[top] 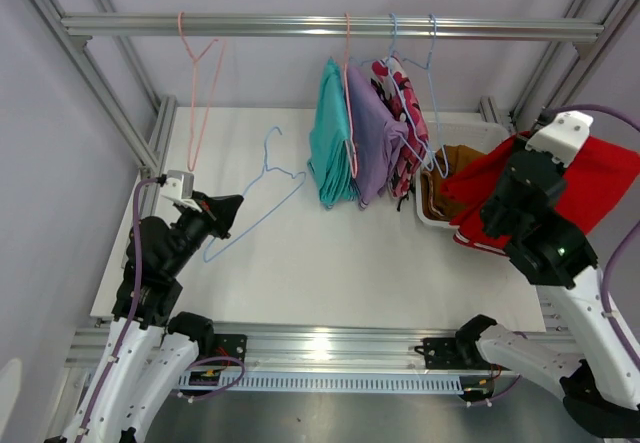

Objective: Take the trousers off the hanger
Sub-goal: Place the trousers in the bin.

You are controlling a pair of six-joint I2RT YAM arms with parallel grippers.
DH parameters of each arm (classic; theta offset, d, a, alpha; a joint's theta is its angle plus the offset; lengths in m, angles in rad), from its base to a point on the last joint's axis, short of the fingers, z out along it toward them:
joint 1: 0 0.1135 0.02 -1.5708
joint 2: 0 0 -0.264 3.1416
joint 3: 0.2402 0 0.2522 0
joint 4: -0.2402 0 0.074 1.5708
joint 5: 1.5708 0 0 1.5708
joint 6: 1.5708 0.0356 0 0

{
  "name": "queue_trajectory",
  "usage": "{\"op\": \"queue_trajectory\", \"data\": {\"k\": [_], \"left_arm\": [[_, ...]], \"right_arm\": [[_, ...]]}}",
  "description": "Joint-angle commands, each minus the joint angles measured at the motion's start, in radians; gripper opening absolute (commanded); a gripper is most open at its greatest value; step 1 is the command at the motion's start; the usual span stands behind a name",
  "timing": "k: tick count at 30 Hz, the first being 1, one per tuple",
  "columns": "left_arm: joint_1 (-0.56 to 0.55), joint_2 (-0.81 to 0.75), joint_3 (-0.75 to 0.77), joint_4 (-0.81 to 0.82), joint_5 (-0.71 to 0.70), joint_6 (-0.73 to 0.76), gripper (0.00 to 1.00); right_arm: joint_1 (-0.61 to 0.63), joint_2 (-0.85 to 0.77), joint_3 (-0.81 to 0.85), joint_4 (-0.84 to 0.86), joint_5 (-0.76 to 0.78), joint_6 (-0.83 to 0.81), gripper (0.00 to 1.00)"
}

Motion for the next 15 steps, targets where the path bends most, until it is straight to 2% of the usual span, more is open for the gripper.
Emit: {"op": "queue_trajectory", "data": {"k": [1, 6, 15], "left_arm": [[-0.002, 0.005, 0.045, 0.034, 0.03, -0.005, 0.01], [-0.002, 0.006, 0.047, 0.036, 0.042, -0.01, 0.0], [0.0, -0.001, 0.048, 0.036, 0.048, -0.012, 0.0]], "right_arm": [[-0.115, 0.005, -0.029, -0.018, -0.21, 0.155, 0.0], [-0.285, 0.062, -0.084, 0.026, -0.372, 0.178, 0.0], [-0.348, 0.191, -0.115, 0.136, -0.489, 0.208, 0.0]]}}
